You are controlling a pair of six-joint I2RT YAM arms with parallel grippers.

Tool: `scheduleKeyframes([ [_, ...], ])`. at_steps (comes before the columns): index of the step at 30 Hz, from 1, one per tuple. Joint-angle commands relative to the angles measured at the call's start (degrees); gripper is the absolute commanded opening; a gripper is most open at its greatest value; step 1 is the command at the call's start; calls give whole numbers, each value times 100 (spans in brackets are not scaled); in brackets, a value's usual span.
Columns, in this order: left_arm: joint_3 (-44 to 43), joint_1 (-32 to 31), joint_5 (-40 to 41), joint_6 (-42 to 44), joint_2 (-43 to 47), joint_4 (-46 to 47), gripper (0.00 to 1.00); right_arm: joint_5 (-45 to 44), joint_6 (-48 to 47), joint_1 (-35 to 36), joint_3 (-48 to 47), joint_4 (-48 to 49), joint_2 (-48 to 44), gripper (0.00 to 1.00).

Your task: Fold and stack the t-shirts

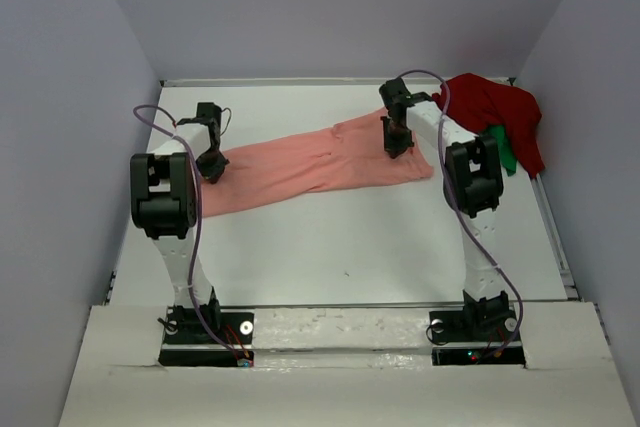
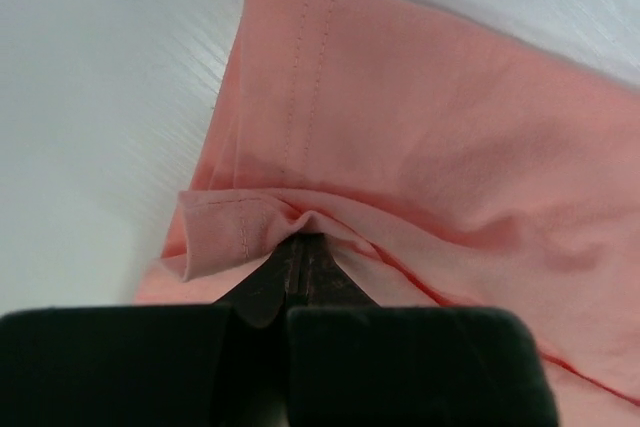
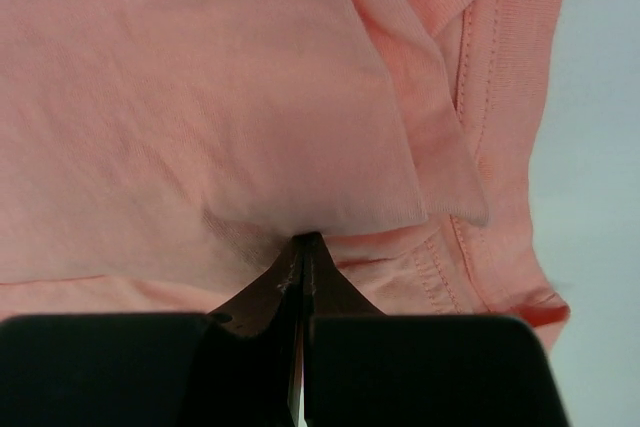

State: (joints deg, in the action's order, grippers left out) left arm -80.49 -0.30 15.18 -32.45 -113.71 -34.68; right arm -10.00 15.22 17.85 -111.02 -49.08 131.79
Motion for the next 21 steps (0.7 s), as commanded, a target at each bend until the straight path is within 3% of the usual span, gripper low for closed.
scheduleKeyframes([
  [1, 569, -14, -1078, -200, 60, -22, 0, 262, -63, -132, -753, -57, 435, 0],
  [11, 1035, -111, -1403, -297, 525, -100, 0, 692, -476, -237, -1843, -453, 1357, 0],
  [16, 1211, -488, -1492, -411, 815, -223, 0, 938, -713, -238, -3160, -1024, 1991, 0],
  [21, 1570, -945, -1728, -534, 1044, -259, 0, 1342, -854, -290, -3277, -937, 2053, 0],
])
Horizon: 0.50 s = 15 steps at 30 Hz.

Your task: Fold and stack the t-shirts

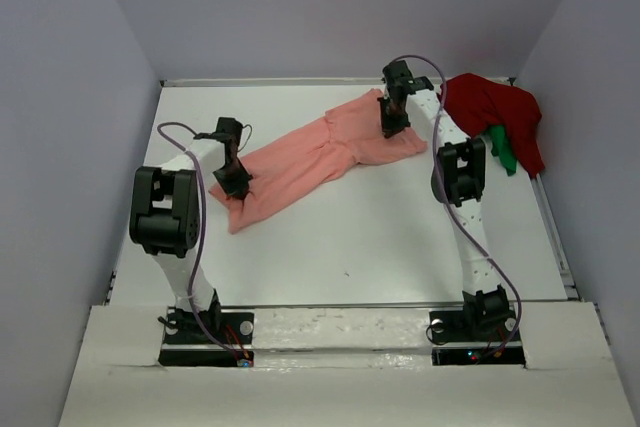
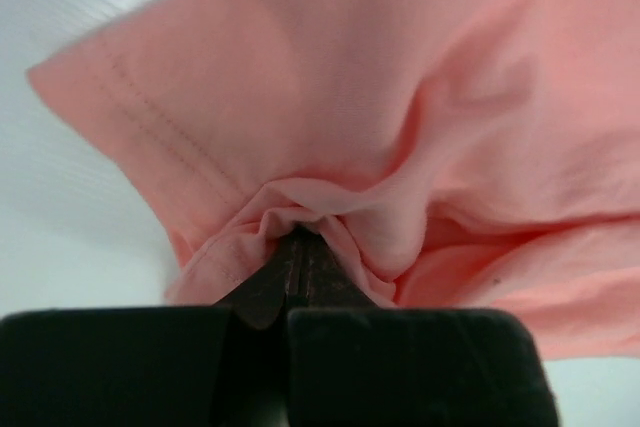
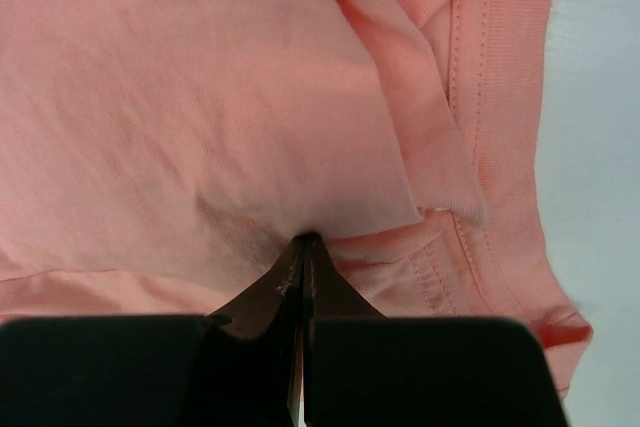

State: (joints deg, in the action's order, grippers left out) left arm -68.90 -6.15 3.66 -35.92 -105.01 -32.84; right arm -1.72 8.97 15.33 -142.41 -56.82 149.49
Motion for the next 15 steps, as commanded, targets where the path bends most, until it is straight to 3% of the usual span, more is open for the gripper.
scheduleKeyframes([
  [1, 561, -421, -655, -231, 235, -408, 0, 558, -273, -91, -182, -172, 300, 0],
  [10, 1308, -1283, -1103, -556, 464, -206, 0, 585, -502, -337, -270, -110, 388, 0],
  [15, 1547, -2125, -1201, -977, 666, -196, 0, 708, -510, -470, -445, -58, 484, 0],
])
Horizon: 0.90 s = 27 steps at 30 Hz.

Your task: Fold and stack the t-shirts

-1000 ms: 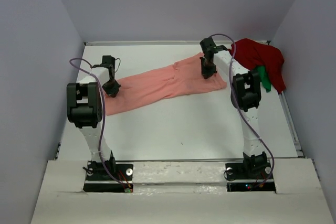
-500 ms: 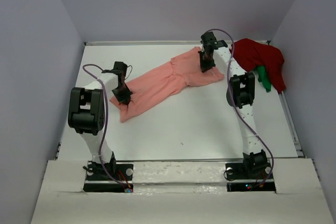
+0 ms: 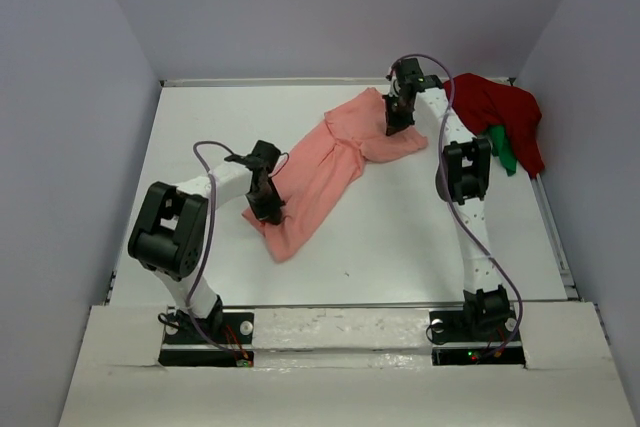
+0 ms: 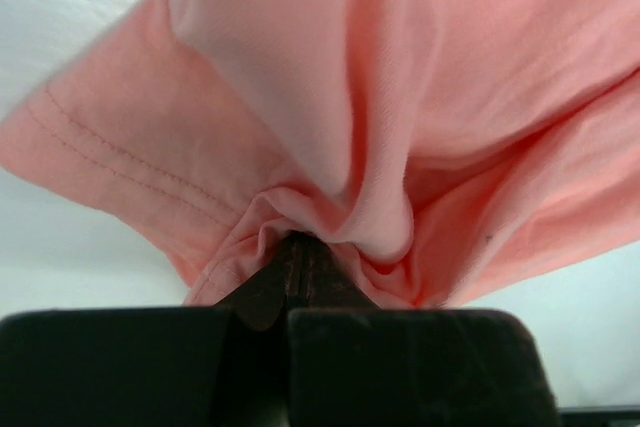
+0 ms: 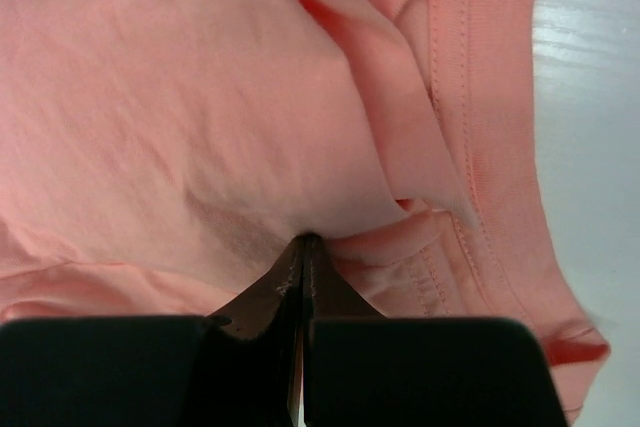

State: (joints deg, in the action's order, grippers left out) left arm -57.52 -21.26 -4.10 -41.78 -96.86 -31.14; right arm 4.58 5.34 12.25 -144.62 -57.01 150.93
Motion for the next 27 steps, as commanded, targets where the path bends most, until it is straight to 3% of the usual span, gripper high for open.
scheduleKeyframes([
  [1, 417, -782, -451, -445, -140, -384, 0, 43, -156, -162, -251, -38, 349, 0],
  [13, -84, -3050, -952, -1262, -316, -455, 0, -229, -473, -214, -392, 278, 437, 0],
  [27, -927, -4237, -1050, -1597, -553, -577, 0, 96, -789, -214, -875, 893, 358, 0],
])
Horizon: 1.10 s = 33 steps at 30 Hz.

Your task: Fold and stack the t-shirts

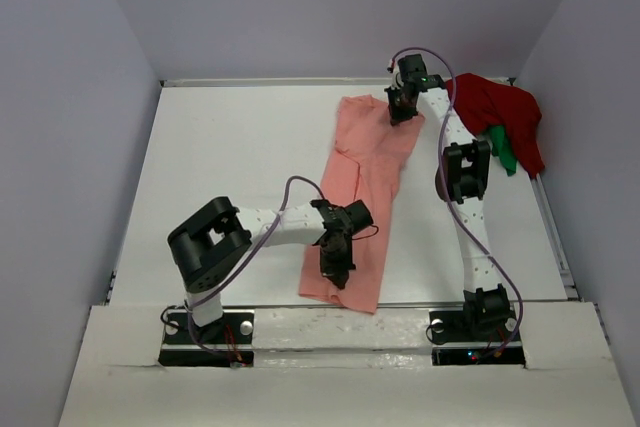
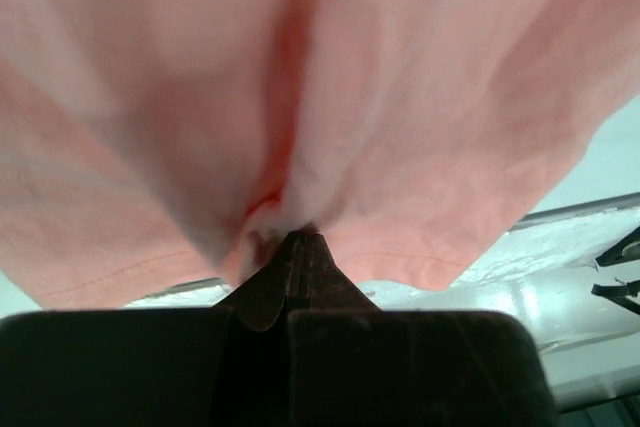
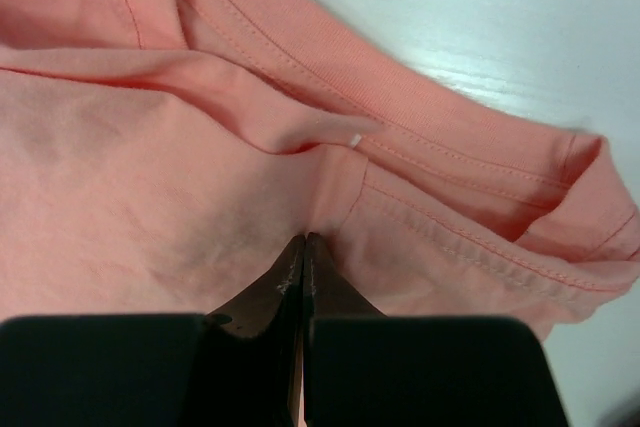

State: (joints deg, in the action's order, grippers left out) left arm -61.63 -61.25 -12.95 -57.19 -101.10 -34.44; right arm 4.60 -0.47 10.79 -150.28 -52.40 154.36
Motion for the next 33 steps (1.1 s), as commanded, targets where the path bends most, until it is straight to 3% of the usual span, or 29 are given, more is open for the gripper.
scheduleKeyframes([
  [1, -665, -334, 123, -12, -190, -413, 0, 172, -199, -68, -318, 459, -46, 0],
  [5, -1569, -475, 1116, 164, -314, -1230, 0, 278, -190, -68, -178, 722, -362, 0],
  [10, -2098, -510, 1873, 217, -349, -1610, 0, 462, -190, -7, -353, 758, -538, 0],
  [17, -2984, -528, 3596, 418, -427, -2180, 0, -362, -392, 476, 15, 609, -1487, 0],
  [21, -3750, -126, 4351, 1182, -691, -2208, 0, -1020, 1, 530, 866, 337, -2513, 0],
  [24, -4181, 305, 4381, 1946, -771, -1710, 0, -1041, 720, 530, 1579, -197, -2893, 0],
  [26, -4287, 885, 3960, 2377, -832, -1296, 0, -629, 960, 591, 2052, -306, -3313, 0],
  [29, -4715, 1640, 3153, 3291, -1190, -469, 0, -609, 1198, 810, 3695, 342, -4182, 0],
  [33, -5763, 2248, 2764, 4214, -2175, -460, 0, -785, 1286, 864, 5059, 643, -5055, 0],
])
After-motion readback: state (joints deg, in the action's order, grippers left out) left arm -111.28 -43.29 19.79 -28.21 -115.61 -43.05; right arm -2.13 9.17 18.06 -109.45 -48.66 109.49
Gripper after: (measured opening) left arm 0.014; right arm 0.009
